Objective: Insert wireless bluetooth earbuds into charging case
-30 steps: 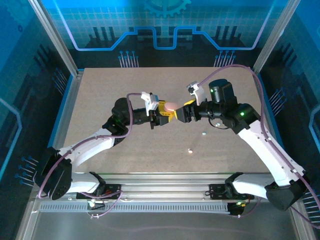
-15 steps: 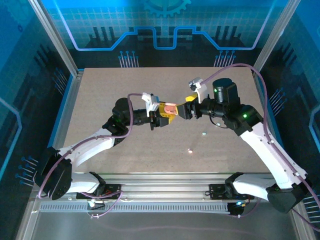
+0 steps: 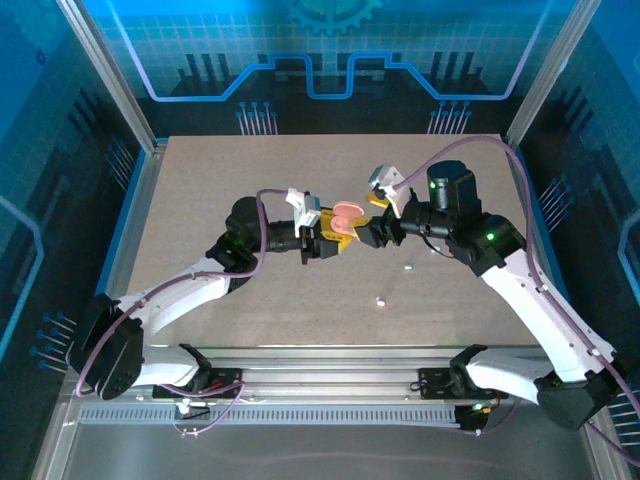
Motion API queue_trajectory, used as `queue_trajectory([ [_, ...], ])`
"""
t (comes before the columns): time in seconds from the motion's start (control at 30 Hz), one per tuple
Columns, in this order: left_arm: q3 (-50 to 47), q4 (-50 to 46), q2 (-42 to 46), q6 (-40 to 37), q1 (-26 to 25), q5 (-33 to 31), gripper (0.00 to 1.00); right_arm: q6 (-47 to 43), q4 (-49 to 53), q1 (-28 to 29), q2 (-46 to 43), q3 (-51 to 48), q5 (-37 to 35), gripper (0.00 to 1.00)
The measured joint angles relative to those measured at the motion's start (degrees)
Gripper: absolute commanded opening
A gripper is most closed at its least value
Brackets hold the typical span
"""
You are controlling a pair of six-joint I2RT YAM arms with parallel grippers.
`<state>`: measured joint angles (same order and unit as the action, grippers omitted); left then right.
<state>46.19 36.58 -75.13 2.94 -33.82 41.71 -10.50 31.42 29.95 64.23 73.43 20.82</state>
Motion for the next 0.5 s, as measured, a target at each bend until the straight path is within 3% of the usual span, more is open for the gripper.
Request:
queue_trajectory([
  [0.3, 0.0, 0.37, 0.0, -0.09, -0.11, 0.59, 0.33, -4.13, 0.0, -0.02, 1.22, 0.09, 2.08, 0.71],
  [0.5, -1.46, 1.57, 0.02, -1.11, -0.11, -0.76, 0.33, 1.97, -2.58, -0.92, -3.3, -0.68, 0.46, 0.74],
])
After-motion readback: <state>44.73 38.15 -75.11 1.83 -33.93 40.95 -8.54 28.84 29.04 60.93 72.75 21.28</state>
